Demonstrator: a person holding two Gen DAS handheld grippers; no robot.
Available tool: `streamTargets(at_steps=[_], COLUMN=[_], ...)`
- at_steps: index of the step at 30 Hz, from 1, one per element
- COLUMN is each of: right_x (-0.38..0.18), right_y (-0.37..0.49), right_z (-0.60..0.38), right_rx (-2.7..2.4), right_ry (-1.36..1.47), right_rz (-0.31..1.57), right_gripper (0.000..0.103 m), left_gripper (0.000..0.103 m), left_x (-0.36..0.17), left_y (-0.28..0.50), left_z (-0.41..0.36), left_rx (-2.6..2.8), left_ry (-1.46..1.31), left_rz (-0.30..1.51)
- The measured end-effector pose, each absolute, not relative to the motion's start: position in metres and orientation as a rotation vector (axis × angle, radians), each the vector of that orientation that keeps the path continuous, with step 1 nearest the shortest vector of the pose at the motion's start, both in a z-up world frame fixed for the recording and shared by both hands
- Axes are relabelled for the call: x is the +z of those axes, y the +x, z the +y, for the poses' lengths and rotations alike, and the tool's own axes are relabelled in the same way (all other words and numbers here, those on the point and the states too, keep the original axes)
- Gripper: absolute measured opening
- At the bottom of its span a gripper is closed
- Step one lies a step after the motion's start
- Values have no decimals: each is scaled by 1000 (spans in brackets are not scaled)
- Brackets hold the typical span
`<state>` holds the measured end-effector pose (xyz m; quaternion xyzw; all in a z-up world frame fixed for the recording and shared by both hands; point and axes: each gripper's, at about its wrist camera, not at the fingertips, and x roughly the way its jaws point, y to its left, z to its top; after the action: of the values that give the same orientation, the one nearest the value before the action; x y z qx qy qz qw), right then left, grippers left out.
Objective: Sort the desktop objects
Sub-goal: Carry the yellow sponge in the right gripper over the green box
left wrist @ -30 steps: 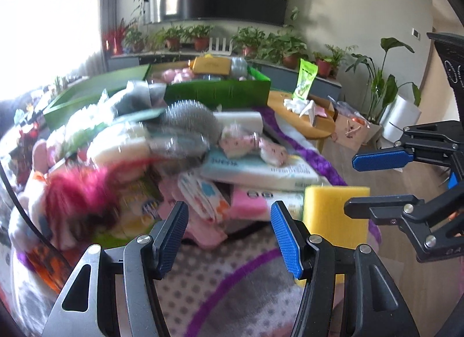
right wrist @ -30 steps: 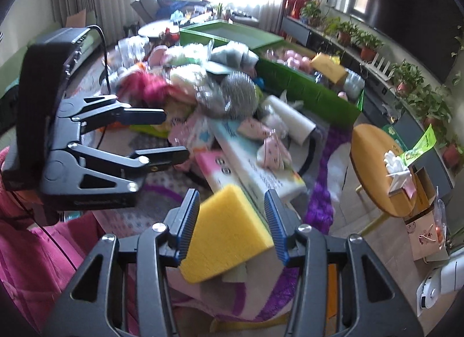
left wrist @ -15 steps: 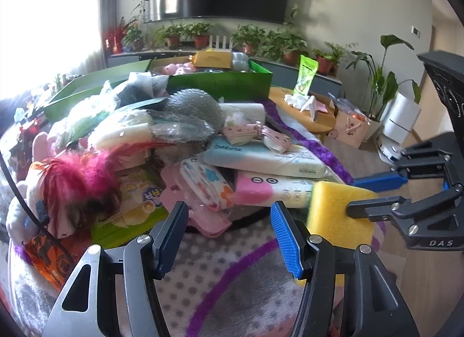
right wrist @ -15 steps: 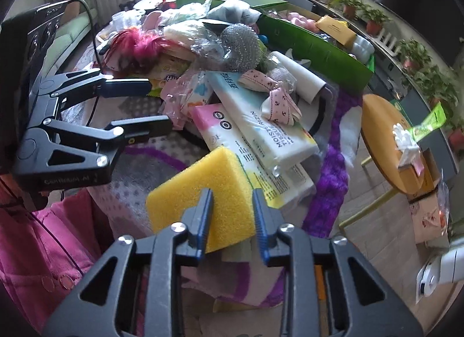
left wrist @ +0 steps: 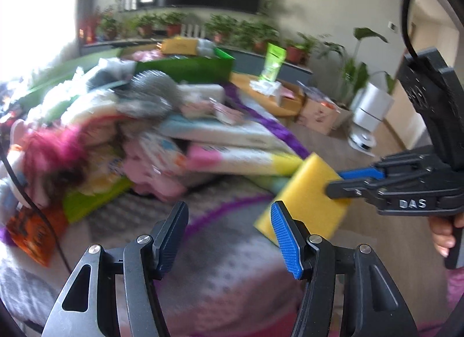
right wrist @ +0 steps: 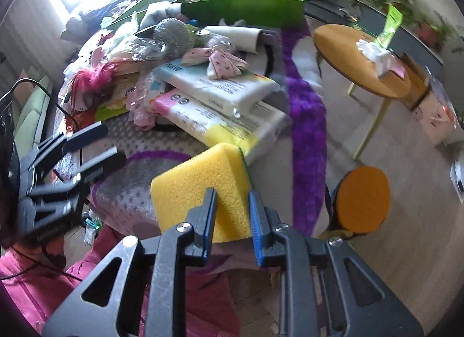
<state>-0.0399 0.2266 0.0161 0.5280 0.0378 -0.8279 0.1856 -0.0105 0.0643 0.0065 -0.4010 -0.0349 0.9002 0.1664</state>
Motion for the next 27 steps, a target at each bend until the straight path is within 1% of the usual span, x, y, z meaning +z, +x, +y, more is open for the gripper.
streamTargets(at_steps=[8,16,19,21,23,25,27], right_x=[12,-4,-9,-12,-16,-18,-19], right_y=[-11,2,4,4,5,5,6], right_z=[234,248,253,255,256,258,259], right_rx=[-2386,-2372,-2373,-2371,-2370,-2369,-2369], right_ry=[1482,1519,1514,1513,1518,1513,1507], right_rz=[95,2,-42,-62,-69,-85,-92], right_gripper=[25,25,25,25,25,25,26], left_gripper=[60,60,48,46,38,34,34], left_x=[-4,-12,-20,-22,-22,-21,-22], left_y=[2,0,-3,-4,-4,-3,-2], left_z=[92,110,116,117,119,121,124], left_rx=[2449,2409,2379,2360,2344,2337,2324], left_ry=[-1179,-1187,-1228,-1243,-1242,-1240,-1244], left_rz=[-83,-47,-26,-37,-37,-27,-16])
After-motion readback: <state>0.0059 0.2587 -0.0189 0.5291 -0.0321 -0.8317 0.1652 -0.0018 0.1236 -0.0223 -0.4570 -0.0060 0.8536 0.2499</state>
